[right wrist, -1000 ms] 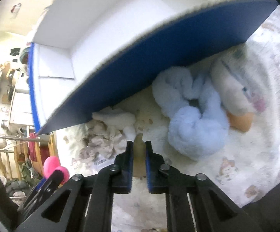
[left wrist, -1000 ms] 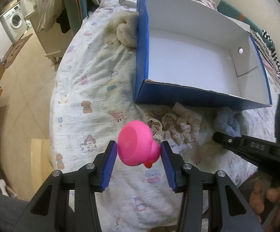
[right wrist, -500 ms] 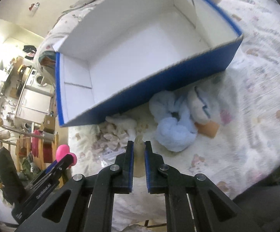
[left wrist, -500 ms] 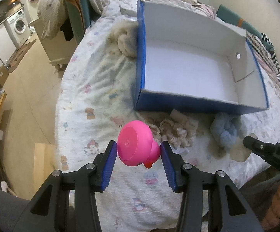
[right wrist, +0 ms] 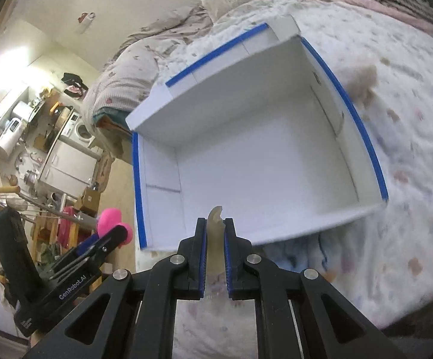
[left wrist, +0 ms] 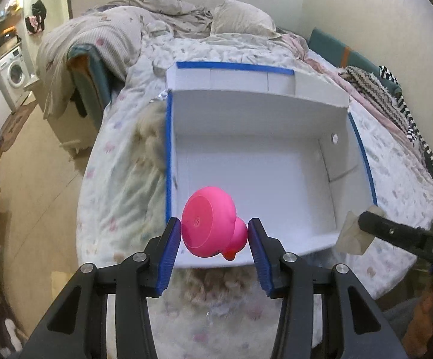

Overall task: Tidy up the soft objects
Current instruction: 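Lift the pink duck with the left gripper and carry it over the box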

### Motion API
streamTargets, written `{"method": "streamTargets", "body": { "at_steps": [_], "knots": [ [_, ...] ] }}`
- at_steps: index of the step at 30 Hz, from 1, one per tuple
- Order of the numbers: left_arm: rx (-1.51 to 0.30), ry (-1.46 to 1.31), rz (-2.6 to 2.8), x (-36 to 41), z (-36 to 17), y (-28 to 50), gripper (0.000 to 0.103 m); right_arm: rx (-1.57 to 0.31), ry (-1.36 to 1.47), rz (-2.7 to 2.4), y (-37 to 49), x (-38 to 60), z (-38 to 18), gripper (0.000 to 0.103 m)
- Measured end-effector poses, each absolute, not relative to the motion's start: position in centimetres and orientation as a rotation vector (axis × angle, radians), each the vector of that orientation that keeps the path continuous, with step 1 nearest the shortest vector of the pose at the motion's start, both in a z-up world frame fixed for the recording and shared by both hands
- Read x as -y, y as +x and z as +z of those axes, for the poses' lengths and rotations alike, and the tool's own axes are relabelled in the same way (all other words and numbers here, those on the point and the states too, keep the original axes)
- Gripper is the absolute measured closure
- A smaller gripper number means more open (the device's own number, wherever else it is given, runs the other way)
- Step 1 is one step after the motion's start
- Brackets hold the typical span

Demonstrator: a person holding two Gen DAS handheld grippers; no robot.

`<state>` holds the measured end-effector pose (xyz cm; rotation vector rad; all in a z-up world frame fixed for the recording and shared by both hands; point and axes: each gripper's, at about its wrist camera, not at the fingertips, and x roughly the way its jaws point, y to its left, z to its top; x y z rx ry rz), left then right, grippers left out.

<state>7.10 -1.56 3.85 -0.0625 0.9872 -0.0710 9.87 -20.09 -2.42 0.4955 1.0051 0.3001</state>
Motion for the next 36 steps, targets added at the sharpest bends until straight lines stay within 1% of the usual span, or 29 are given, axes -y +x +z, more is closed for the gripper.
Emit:
{"method": "streamTargets", "body": {
  "at_steps": [6, 12, 19, 23, 36],
  "knots": [
    [-0.971, -0.024, -0.066, 3.4, 3.3, 10.5, 0.06, -1.013, 0.499, 0.294, 13.0, 20.5, -3.8, 0.091],
    [-0.99, -0.015, -0.071, 4.4, 0.1, 13.0, 0.06, -1.03, 0.415, 0.24, 15.1, 20.3, -6.7, 0.091],
    [-1.012, 0.001, -0.086, 5.3, -3.3, 13.7, 0.06, -1.056, 0.342, 0.209, 16.4, 19.3, -8.5, 0.091],
    [-1.018, 0.007, -0.088, 5.5, -4.0, 14.0, 0.06, -1.096, 0.314, 0.195, 17.0, 19.2, -9.9, 0.091],
    [-1.08, 0.008, -0.099, 5.9, -6.2, 14.7, 0.06, -1.149, 0.234, 0.158, 16.9, 19.5, -11.8, 0.091]
  ]
}}
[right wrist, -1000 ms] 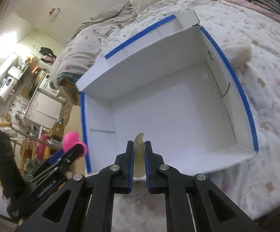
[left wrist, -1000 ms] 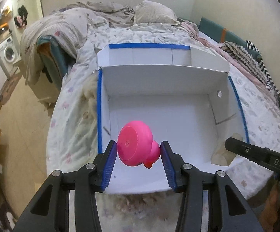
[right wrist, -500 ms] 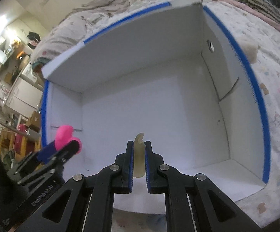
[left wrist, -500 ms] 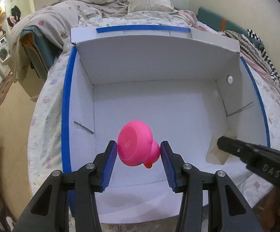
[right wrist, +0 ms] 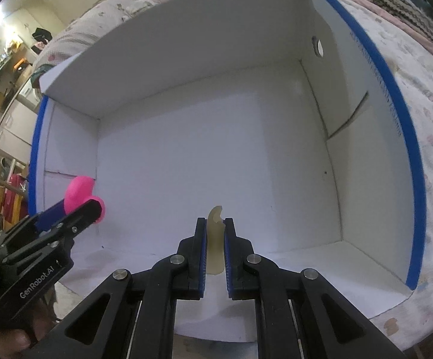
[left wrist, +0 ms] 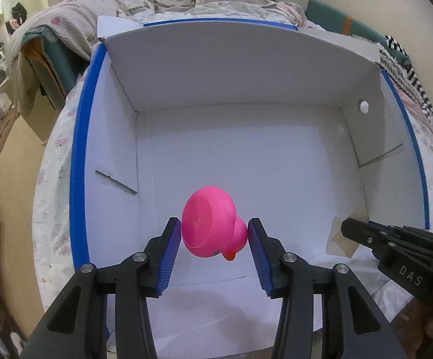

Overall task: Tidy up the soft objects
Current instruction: 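Lift the pink duck with the left gripper and carry it over the box, then lower the duck into the box and open the left gripper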

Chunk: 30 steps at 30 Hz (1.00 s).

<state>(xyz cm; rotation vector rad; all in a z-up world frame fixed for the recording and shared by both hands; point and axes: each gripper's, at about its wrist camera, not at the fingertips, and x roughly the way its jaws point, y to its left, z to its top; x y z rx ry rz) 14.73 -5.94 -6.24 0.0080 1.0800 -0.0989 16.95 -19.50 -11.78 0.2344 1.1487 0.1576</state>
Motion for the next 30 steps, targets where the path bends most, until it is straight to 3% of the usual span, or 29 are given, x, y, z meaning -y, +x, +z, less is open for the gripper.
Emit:
{"method": "streamTargets", "body": {
  "at_steps": [11, 17, 20, 21, 22, 25, 30],
  "knots": [
    [-1.105, 0.027, -0.088, 6.7, -7.3, 14.9, 0.06, -1.143, 0.243, 0.174, 17.0, 19.3, -11.7, 0.09],
    [-1.114, 0.026, -0.085, 6.7, -7.5, 14.9, 0.06, -1.117, 0.265, 0.177, 16.5, 19.9, -11.2, 0.079],
    [-1.112, 0.03, -0.091, 6.8, -7.3, 14.9, 0.059, -1.112, 0.278, 0.178, 16.4, 20.2, -11.1, 0.062],
    [-1.106, 0.04, -0.098, 6.9, -7.2, 14.8, 0.056, -1.108, 0.283, 0.174, 16.6, 19.9, -11.2, 0.039],
    [-1.1, 0.049, -0.104, 7.1, -7.1, 14.7, 0.05, -1.095, 0.291, 0.165, 16.6, 19.9, -11.0, 0.025],
    [-1.087, 0.066, -0.104, 7.4, -6.7, 14.6, 0.039, -1.064, 0.297, 0.155, 16.4, 20.2, -10.4, 0.025],
    [-1.08, 0.05, -0.107, 7.0, -6.2, 14.5, 0.036, -1.058, 0.319, 0.142, 16.5, 20.5, -10.5, 0.016]
  ]
}}
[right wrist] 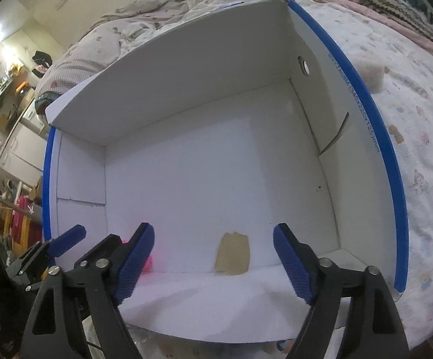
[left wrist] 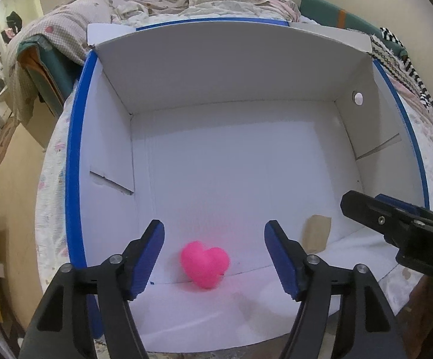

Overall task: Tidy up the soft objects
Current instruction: 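Lower the duck into the box and open the left gripper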

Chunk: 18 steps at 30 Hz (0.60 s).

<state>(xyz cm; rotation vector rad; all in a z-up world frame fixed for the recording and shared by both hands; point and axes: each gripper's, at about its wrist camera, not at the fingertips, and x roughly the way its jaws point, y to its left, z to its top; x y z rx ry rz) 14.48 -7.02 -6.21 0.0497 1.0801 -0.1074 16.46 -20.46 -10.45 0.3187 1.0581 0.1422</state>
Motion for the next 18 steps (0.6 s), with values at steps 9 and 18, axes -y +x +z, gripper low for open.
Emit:
{"method": "streamTargets", "body": {
  "at_steps": [9, 18],
  "knots": [
    [-1.07, 0.038, -0.085, 6.2, -5.6, 14.3, 0.036, -1.05, 0.316, 0.12, 16.6, 20.3, -10.2, 0.016],
    [-1.018, 0.005, -0.062, 4.7, -3.3, 12.2, 0.036, -1.018, 0.296, 0.172, 15.5, 19.1, -8.8, 0.016]
  ]
}}
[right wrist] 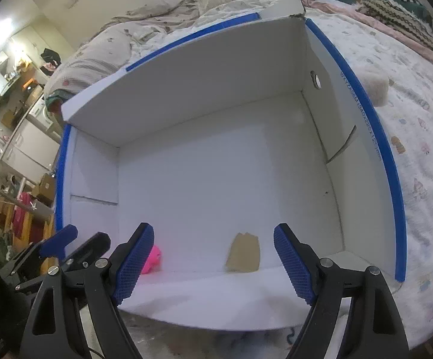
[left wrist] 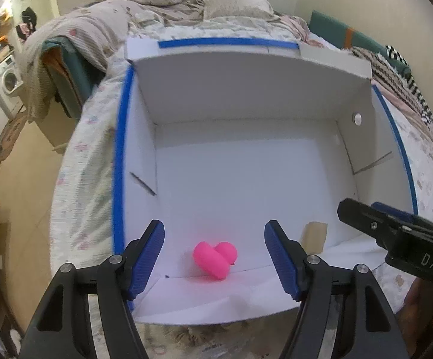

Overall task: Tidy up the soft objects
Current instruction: 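Lower the duck into the box and open the left gripper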

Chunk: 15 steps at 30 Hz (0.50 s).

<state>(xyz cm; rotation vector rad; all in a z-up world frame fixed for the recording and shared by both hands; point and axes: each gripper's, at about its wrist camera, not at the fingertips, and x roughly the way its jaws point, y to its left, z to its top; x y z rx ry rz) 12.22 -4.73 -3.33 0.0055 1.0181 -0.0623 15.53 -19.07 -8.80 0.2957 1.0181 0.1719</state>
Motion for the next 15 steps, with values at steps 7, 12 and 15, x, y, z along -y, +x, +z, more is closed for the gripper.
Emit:
{"method": "streamTargets", "body": {
  "at_steps": [7, 12, 15],
  "knots": [
    [-0.981, -0.022, -0.032, 3.6, -1.4, 10.5, 0.036, -1.001, 0.316, 0.172, 13.5, 19.1, -7.8, 0.016],
    [-0.969, -0.038, -0.018, 2.7, -0.7, 8.0, 0.036, -0.982, 0.289, 0.165, 11.6, 19.2, -7.0, 0.016],
    [-0.968, -0.042, -0.007, 2.3, -0.6, 6.8, 0.036, -0.977, 0.299, 0.163, 10.2, 19.6, -6.9, 0.016]
  ]
}}
